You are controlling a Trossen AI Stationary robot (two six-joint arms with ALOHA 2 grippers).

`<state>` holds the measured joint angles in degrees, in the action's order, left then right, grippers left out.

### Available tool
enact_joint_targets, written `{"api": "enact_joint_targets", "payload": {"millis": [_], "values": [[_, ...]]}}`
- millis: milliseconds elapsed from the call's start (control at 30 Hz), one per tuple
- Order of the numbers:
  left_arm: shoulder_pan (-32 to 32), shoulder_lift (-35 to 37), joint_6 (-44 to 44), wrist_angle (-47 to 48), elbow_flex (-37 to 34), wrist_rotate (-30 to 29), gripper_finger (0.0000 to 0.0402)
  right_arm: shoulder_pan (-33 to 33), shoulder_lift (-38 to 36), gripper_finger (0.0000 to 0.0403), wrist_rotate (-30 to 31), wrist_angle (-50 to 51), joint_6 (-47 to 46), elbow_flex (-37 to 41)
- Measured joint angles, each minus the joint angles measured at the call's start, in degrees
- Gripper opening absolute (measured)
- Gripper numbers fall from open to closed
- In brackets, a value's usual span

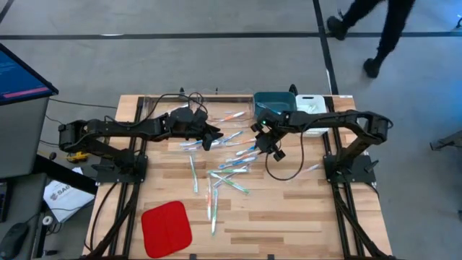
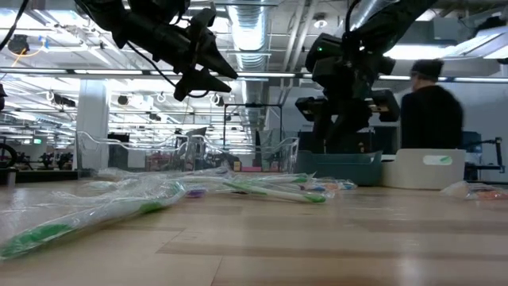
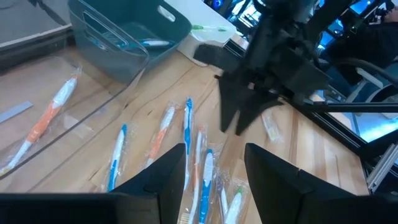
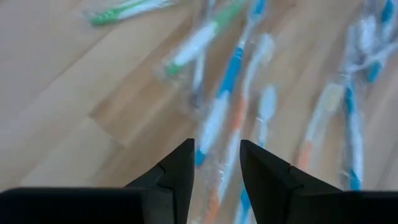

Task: Pick & Place Toothbrushes
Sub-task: Put the blue toothbrush into the blue bin

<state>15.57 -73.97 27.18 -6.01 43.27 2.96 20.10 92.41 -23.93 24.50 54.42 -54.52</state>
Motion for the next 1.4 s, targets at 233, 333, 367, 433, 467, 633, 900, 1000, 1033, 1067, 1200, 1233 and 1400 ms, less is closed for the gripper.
{"api": "enact_joint_targets", "payload": {"millis": [233, 333, 367, 433, 467, 633, 900, 1000, 1033, 1067, 1200, 1233, 1400], "values": [[0.0, 0.0, 0.04, -0.03, 0.0, 0.0, 0.0159, 2.49, 3.89, 0.0122, 0.0, -1.24, -4.88, 0.02], [0.0, 0.0, 0.09, -0.03, 0.0, 0.02, 0.0159, 2.92, 5.51, 0.0122, 0.33, -1.5, -6.63, 0.02], [0.0, 0.0, 0.08, -0.01, 0.0, 0.02, 0.0159, 2.97, 5.87, 0.0122, 0.45, -1.56, -6.86, 0.04], [0.0, 0.0, 0.09, -0.01, 0.0, 0.02, 0.0159, 2.9, 6.28, 0.0122, 0.63, -2.81, -6.92, 0.04], [0.0, 0.0, 0.09, -0.01, 0.0, 0.02, 0.0159, 2.89, 6.31, 0.0122, 0.77, -3.07, -6.9, 0.04], [0.0, 0.0, 0.13, 0.01, 0.0, 0.02, 0.0159, 2.84, 6.31, 0.0122, 3.06, -4.67, -6.48, 0.04], [0.0, 0.0, 0.13, -0.01, 0.0, 0.02, 0.0159, 3.71, 6.31, 0.0122, 5.8, -5.7, -8.34, 0.04], [0.0, 0.0, 0.13, -0.01, 0.0, 0.02, 0.0159, 3.69, 6.31, 0.0122, 5.92, -5.64, -9.44, 0.04], [0.0, 0.0, 0.13, -0.01, 0.0, 0.02, 0.0159, 3.69, 6.31, 0.0122, 5.93, -5.4, -9.51, 0.04], [0.0, 0.0, 0.13, -0.01, 0.0, 0.03, 0.0159, 3.65, 6.31, 0.0122, 5.93, -5.11, -9.9, 0.04], [0.0, 0.0, 0.13, -0.01, 0.0, 0.02, 0.0159, 3.56, 6.28, 0.0122, 5.93, -4.58, -12.45, 0.66], [0.0, 0.0, 0.15, -0.01, 0.0, 0.03, 0.0159, 3.56, 6.28, 0.0122, 5.93, -4.49, -12.84, 0.94], [0.0, 0.0, 0.15, -0.01, 0.0, 0.03, 0.0159, 3.56, 6.28, 0.0122, 5.73, -4.82, -13.44, 1.44]]}}
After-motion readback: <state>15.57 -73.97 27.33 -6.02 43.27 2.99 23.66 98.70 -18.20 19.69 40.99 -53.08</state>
